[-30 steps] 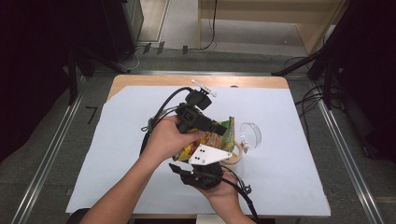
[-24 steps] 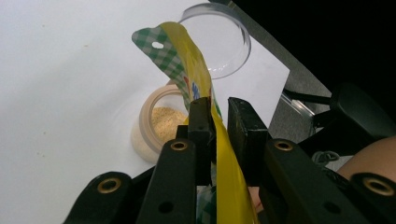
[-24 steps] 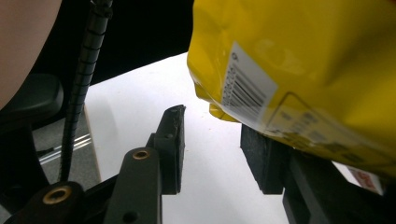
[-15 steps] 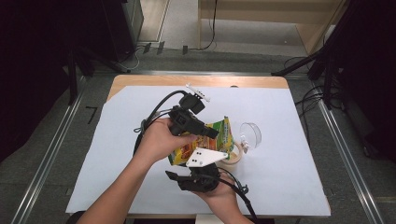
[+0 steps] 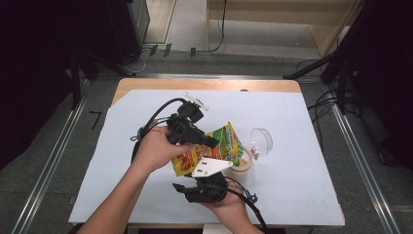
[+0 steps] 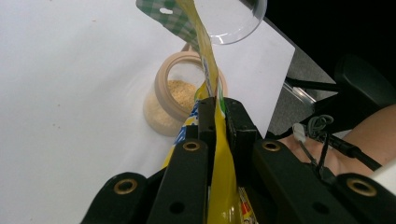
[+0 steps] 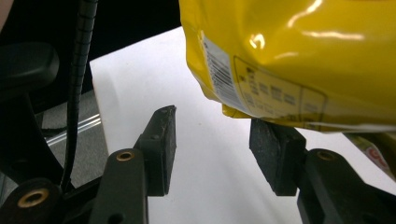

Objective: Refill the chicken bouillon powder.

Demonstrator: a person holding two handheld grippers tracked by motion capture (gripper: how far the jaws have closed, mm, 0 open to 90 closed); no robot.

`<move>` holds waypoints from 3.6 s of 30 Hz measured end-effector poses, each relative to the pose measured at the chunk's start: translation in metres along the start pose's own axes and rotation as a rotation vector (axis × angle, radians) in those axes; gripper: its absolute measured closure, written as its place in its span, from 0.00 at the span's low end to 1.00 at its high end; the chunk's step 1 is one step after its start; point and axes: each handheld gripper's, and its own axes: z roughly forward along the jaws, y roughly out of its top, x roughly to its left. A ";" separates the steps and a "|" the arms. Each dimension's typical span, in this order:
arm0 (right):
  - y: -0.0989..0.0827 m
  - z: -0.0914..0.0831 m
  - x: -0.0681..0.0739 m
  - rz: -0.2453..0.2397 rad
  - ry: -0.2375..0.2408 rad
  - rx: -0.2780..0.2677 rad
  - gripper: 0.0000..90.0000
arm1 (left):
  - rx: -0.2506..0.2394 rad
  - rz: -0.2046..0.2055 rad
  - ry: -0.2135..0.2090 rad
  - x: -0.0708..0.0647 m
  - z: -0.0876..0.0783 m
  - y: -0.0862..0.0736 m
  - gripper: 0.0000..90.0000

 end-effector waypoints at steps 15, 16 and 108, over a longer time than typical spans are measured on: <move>-0.007 0.004 -0.005 -0.001 -0.010 0.031 0.58 | 0.012 0.002 -0.010 0.012 -0.006 -0.016 0.97; -0.008 0.004 -0.006 0.000 -0.013 0.037 0.57 | 0.015 0.003 -0.012 0.013 -0.006 -0.017 0.97; -0.016 0.006 -0.014 -0.050 -0.053 0.051 0.59 | -0.210 0.069 -0.139 0.091 -0.017 -0.054 0.99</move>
